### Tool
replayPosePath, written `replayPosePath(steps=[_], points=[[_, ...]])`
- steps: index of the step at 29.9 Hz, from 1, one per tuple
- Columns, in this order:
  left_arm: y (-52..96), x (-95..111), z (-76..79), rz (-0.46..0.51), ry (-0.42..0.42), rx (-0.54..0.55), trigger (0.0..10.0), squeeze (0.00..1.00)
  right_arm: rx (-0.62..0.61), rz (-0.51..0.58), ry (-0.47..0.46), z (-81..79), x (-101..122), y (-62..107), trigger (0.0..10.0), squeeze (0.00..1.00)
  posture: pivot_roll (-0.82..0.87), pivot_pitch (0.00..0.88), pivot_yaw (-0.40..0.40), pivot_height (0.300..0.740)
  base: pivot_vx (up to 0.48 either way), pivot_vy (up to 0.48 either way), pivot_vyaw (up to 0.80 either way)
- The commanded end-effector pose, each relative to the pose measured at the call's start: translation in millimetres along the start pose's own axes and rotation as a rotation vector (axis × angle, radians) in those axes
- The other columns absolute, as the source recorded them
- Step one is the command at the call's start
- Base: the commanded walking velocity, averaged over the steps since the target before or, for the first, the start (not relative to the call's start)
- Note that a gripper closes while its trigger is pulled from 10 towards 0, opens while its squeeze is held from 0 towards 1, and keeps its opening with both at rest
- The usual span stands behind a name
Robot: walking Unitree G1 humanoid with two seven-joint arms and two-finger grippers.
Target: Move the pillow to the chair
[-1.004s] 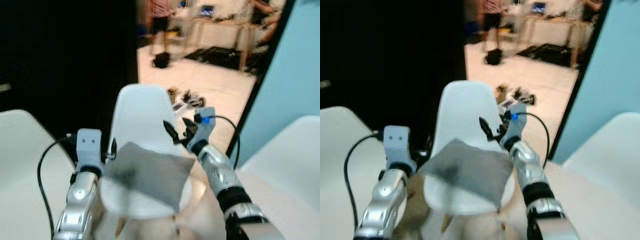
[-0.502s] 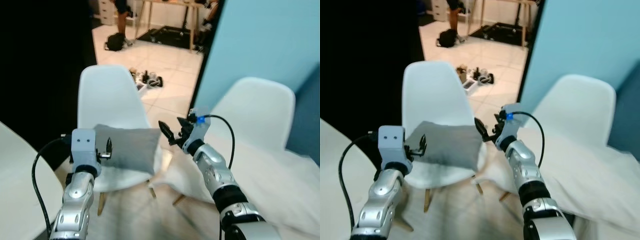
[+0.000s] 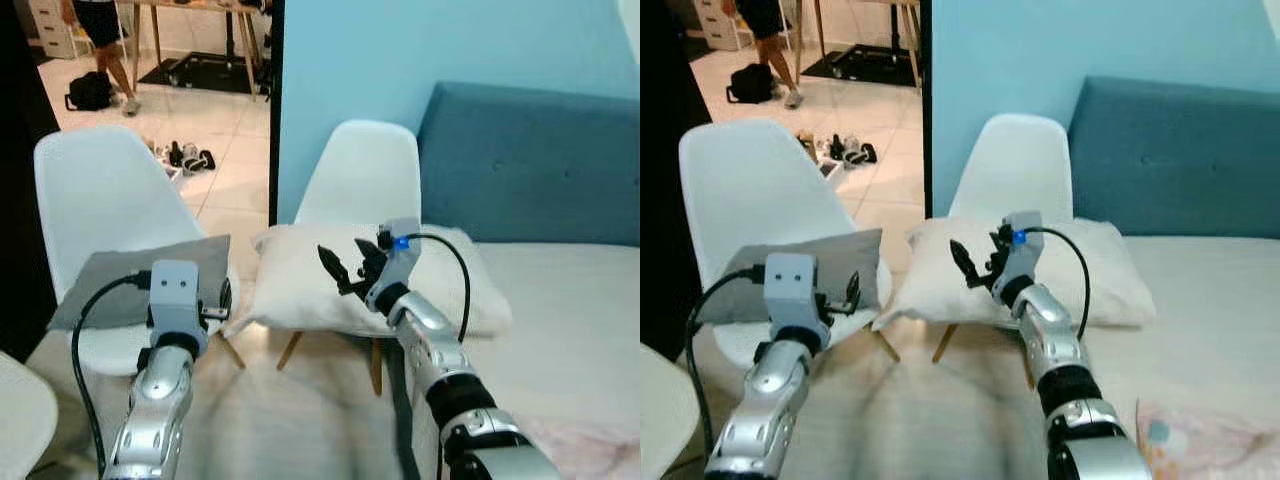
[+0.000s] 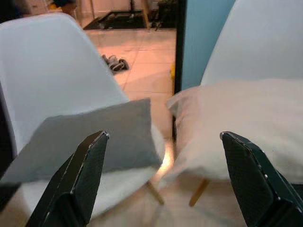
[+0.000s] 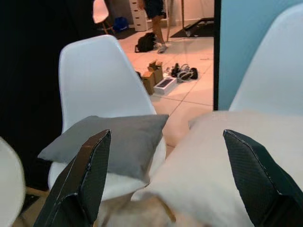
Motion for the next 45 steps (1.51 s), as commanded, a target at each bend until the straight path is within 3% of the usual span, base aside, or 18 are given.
replayPosePath(steps=[1, 21, 25, 26, 27, 29, 33, 37, 40, 45], points=[[-0.3, -1.1, 5.4, -0.004, 0.021, -0.018, 10.0, 0.0, -0.018, -0.013, 0.01, 6.4, -2.3, 2.6, 10.0, 0.0, 0.11, 0.0, -0.06, 0.74, 0.0, 0.0, -0.76], [0.3, 1.6, 0.4, 0.008, 0.033, 0.008, 10.0, 0.0, -0.027, -0.029, 0.026, 8.4, -2.9, 2.1, 10.0, 0.0, 0.11, 0.0, -0.066, 0.74, 0.0, 0.0, -0.76], [2.3, 4.2, 3.1, 0.018, -0.027, -0.03, 10.0, 0.0, -0.061, -0.045, 0.069, 15.4, -5.0, 9.0, 10.0, 0.0, 0.12, 0.0, -0.073, 0.74, 0.0, 0.0, -0.76], [6.1, 4.6, -1.8, 0.028, -0.092, -0.036, 10.0, 0.0, -0.072, -0.074, 0.134, 25.6, -12.9, 23.0, 10.0, 0.0, 0.12, 0.0, -0.073, 0.74, 0.0, 0.0, -0.76], [6.1, 4.6, -1.8, 0.028, -0.092, -0.036, 10.0, 0.0, -0.072, -0.074, 0.134, 25.6, -12.9, 23.0, 10.0, 0.0, 0.12, 0.0, -0.073, 0.74, 0.0, 0.0, -0.76], [16.5, 0.8, -7.8, 0.021, -0.112, -0.037, 10.0, 0.0, -0.049, -0.103, 0.215, 31.2, -26.3, 46.4, 10.0, 0.0, 0.11, 0.0, -0.066, 0.74, 0.0, 0.0, -0.76], [36.1, -9.3, -9.2, -0.011, -0.072, -0.049, 10.0, 0.0, -0.023, -0.119, 0.246, 19.3, -44.8, 76.5, 10.0, 0.0, 0.11, 0.0, -0.058, 0.74, 0.0, 0.0, -0.76], [43.0, -11.8, -16.2, -0.017, -0.028, -0.008, 10.0, 0.0, -0.056, -0.092, 0.279, 17.7, -39.6, 81.7, 10.0, 0.0, 0.11, 0.0, -0.054, 0.74, 0.0, 0.0, -0.76], [42.6, -9.8, -15.5, -0.006, -0.045, -0.011, 10.0, 0.0, -0.036, -0.07, 0.306, 11.0, -33.1, 84.1, 10.0, 0.0, 0.11, 0.0, -0.063, 0.74, 0.0, 0.0, -0.75], [42.8, -6.0, -13.7, 0.013, -0.065, -0.006, 10.0, 0.0, -0.01, -0.052, 0.27, 1.4, -24.6, 96.1, 10.0, 0.0, 0.11, 0.0, -0.067, 0.74, 0.0, 0.0, -0.45]])
Point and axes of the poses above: a point about 5 cm out from each wrist's last joint towards the gripper, its own y axis pointing back from the gripper into the wrist, its own x axis along the axis of the wrist's last joint, z = x × y, the point moved 4 cm from there along -y, pointing out of the wrist towards the gripper, and after that the axes turned 15 degrees about y, right-handed, at the moved point
